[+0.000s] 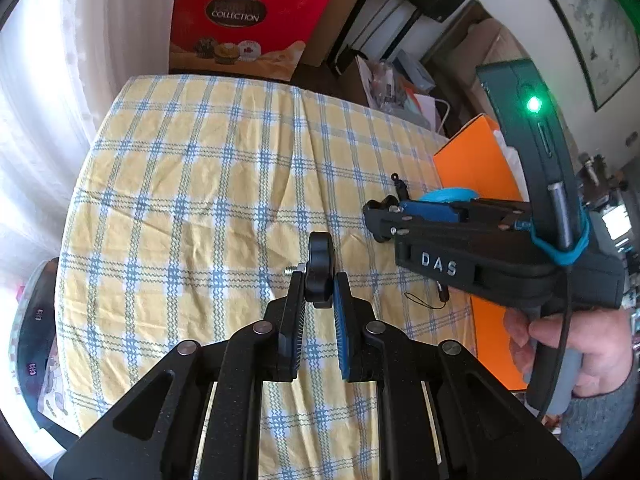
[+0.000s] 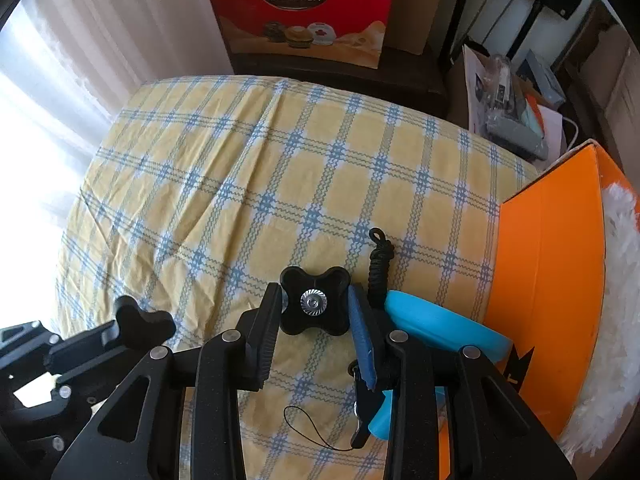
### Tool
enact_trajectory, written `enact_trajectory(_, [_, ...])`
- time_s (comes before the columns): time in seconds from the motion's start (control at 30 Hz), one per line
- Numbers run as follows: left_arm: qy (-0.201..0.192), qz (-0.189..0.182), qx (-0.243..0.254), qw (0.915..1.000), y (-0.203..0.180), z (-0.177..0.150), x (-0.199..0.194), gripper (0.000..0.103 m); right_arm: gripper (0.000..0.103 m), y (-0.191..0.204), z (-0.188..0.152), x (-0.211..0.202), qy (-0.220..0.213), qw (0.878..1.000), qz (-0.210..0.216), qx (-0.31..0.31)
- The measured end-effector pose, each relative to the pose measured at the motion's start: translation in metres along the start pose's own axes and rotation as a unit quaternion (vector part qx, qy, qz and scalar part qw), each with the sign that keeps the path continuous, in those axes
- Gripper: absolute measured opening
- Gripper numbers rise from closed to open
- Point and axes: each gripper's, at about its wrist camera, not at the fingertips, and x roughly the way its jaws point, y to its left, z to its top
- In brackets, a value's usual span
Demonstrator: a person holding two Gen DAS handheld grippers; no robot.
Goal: Organize objects
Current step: 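Grasp the black star-shaped knob with the left gripper and lift it, then carry the black knob with the left gripper over the cardboard box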
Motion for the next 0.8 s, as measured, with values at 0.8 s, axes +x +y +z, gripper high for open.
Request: enact_trajectory(0.8, [-0.052, 0.024, 0.012, 0.9983, -0.024, 0.007, -0.046, 0.013, 0.032, -0.013, -0.039, -0.074, -0.101, 0.992, 0.043, 0.057])
